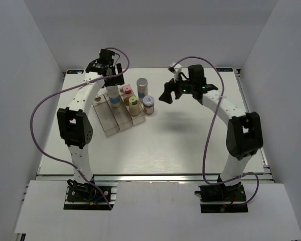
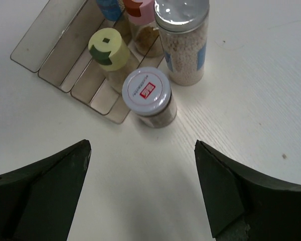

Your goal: Organize the condiment bottles

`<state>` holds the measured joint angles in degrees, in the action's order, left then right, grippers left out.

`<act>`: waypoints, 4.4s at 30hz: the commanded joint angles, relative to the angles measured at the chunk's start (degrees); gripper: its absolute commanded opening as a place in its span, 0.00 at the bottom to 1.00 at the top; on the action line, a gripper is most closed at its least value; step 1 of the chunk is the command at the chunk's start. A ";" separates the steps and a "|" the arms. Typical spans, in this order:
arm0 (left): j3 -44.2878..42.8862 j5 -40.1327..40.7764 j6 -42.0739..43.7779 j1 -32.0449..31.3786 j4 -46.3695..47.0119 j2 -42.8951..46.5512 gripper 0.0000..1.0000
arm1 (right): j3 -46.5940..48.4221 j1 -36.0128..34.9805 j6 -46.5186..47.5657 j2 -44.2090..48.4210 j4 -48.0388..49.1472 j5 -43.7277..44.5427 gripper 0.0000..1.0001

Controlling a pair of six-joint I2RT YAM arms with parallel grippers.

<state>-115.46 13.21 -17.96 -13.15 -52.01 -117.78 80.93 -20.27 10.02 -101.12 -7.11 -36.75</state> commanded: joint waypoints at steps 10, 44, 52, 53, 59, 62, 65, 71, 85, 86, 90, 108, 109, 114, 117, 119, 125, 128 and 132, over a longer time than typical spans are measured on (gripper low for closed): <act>19.20 4.63 -4.81 -0.21 2.00 32.86 0.98 | 21.73 -9.26 -7.14 -21.22 13.18 16.80 0.89; 33.46 7.35 -10.87 -0.12 -1.17 46.41 0.98 | 30.96 -11.28 -9.92 -29.32 40.75 29.46 0.00; 34.68 8.14 -10.87 -0.12 -0.38 47.46 0.98 | 24.73 -9.17 -32.06 -21.58 47.89 25.60 0.00; 34.77 8.23 -10.87 -0.12 -0.37 47.55 0.98 | 23.68 -9.00 -34.00 -19.57 48.77 24.46 0.00; 35.83 8.50 -10.78 -0.21 0.42 48.17 0.98 | 13.83 -8.47 -40.43 -11.56 56.24 12.51 0.00; 36.01 8.41 -10.61 -0.13 1.03 48.34 0.98 | 13.38 -8.38 -42.18 -10.67 56.86 3.66 0.00; 36.09 8.50 -10.52 -0.12 1.47 48.43 0.98 | 17.40 -8.73 -46.48 -13.73 55.20 -7.22 0.00; 35.83 9.11 -10.35 -0.12 1.74 48.96 0.98 | 22.42 -12.76 -37.82 -17.34 40.38 -12.29 0.00; 36.89 12.27 -11.22 -0.12 -0.72 52.38 0.98 | 28.41 -20.94 -18.12 -23.94 22.68 2.71 0.00; 36.89 12.45 -11.22 -0.12 -0.90 52.82 0.98 | 28.76 -21.21 -17.24 -24.38 22.32 3.78 0.00; 37.06 12.98 -11.22 -0.12 -2.04 53.61 0.98 | 31.30 -22.18 -13.81 -26.67 20.74 8.36 0.00; 38.12 12.10 -11.22 -0.21 -0.55 52.83 0.98 | 29.47 -24.90 -3.17 -28.96 17.57 11.79 0.56; 38.29 12.10 -11.22 -0.13 -0.20 52.82 0.98 | 29.38 -24.90 -3.17 -28.87 17.49 11.62 0.60; 38.47 11.31 -11.05 -0.21 0.77 52.12 0.98 | 28.85 -24.82 -3.43 -27.47 17.40 11.09 0.72; 38.12 10.78 -10.52 -0.12 2.08 50.98 0.98 | 28.76 -24.90 -4.13 -26.32 17.57 10.30 0.78; 37.33 10.17 -9.82 -0.21 3.05 49.58 0.98 | 29.11 -24.82 -4.74 -25.62 17.49 9.33 0.79; 32.41 6.58 -8.50 2.76 6.30 43.96 0.98 | 28.94 -23.68 -8.53 -18.44 16.79 7.31 0.71; 29.34 -1.59 -10.33 9.70 9.29 39.04 0.88 | 27.46 -22.10 -6.60 -12.55 12.92 7.66 0.10; 22.31 -6.26 -12.19 13.06 9.91 29.38 0.40 | 16.94 -17.54 -6.15 -2.96 13.18 7.66 0.00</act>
<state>-88.79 13.13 -28.82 -1.32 -44.49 -84.51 103.42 -41.60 3.33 -112.75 4.89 -28.18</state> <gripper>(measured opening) 0.422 0.015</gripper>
